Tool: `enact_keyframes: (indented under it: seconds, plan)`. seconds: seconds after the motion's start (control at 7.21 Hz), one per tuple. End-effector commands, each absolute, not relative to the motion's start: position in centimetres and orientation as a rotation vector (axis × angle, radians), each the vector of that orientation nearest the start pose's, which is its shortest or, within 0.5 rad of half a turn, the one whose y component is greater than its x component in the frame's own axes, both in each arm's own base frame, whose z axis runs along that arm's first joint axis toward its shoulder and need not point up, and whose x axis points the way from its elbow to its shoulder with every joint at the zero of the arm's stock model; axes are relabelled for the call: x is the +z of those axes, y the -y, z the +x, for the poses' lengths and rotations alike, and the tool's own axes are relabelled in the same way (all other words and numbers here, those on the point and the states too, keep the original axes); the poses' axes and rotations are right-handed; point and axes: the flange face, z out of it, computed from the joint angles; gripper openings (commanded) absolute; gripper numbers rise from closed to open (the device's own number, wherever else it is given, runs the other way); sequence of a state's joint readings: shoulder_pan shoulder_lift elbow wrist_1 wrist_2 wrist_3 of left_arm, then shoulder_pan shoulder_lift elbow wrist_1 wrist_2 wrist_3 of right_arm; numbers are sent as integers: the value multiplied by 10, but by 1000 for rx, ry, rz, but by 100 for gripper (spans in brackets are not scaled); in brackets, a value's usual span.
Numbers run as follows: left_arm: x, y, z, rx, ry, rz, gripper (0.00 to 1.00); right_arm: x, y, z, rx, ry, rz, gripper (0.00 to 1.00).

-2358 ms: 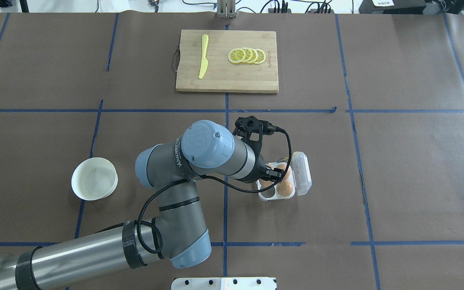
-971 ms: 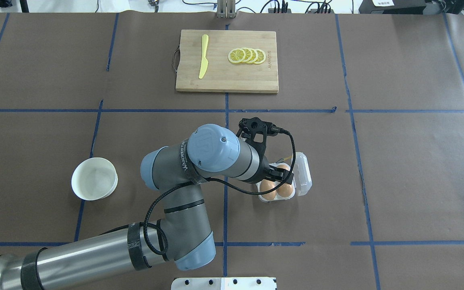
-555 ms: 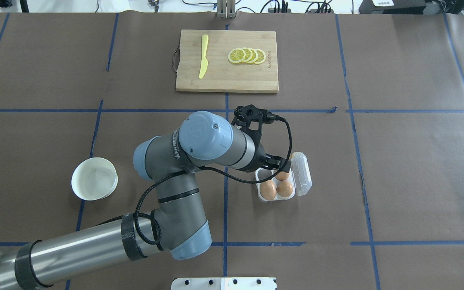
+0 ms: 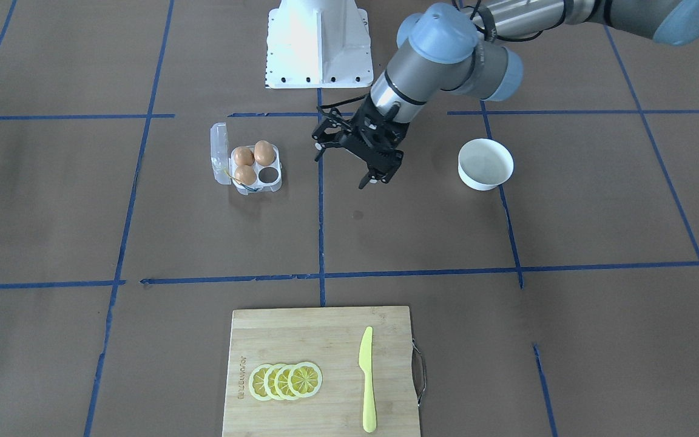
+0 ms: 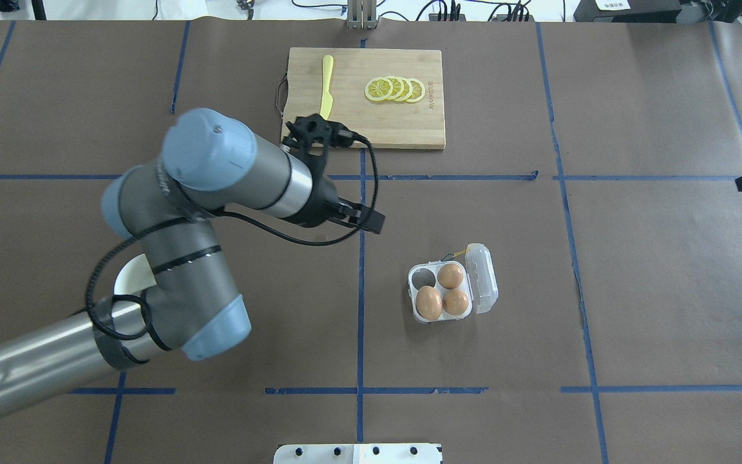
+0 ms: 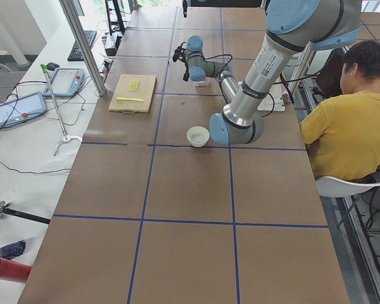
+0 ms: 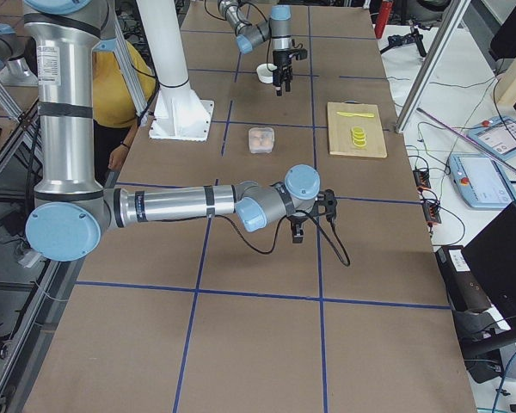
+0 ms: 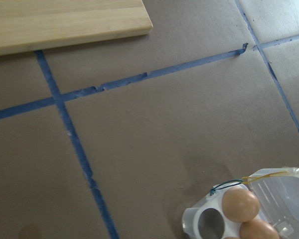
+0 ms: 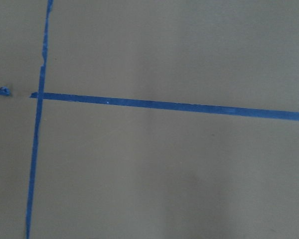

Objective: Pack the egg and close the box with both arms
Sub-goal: 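Withdraw the left gripper while the right arm reaches toward the carton, then push the clear carton lid down shut with the right gripper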

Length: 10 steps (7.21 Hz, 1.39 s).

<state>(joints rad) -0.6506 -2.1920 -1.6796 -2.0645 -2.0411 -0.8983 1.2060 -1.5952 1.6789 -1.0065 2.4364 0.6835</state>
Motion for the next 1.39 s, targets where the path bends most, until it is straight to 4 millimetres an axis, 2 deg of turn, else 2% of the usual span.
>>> enact_keyframes:
  seconds: [0.0, 0.28, 0.42, 0.55, 0.69, 0.83, 1.25]
  plan:
    - [238, 513, 390, 333, -1124, 469, 99, 489, 471, -239, 139, 1097, 146, 100]
    - [292, 539, 332, 405, -1022, 543, 99, 412, 451, -352, 206, 1158, 146, 100]
    - [302, 545, 316, 430, -1017, 545, 99, 371, 433, -405, 222, 1203, 149, 100]
    - [314, 547, 306, 429, -1002, 542, 99, 318, 417, -448, 234, 1230, 152, 100]
    - [315, 547, 306, 430, -1001, 542, 99, 246, 404, -490, 254, 1221, 119, 100]
    - [315, 547, 306, 429, -999, 543, 99, 182, 402, -513, 296, 1156, 136, 100]
    - [319, 549, 306, 430, -995, 539, 99, 179, 399, -500, 302, 1144, 138, 100]
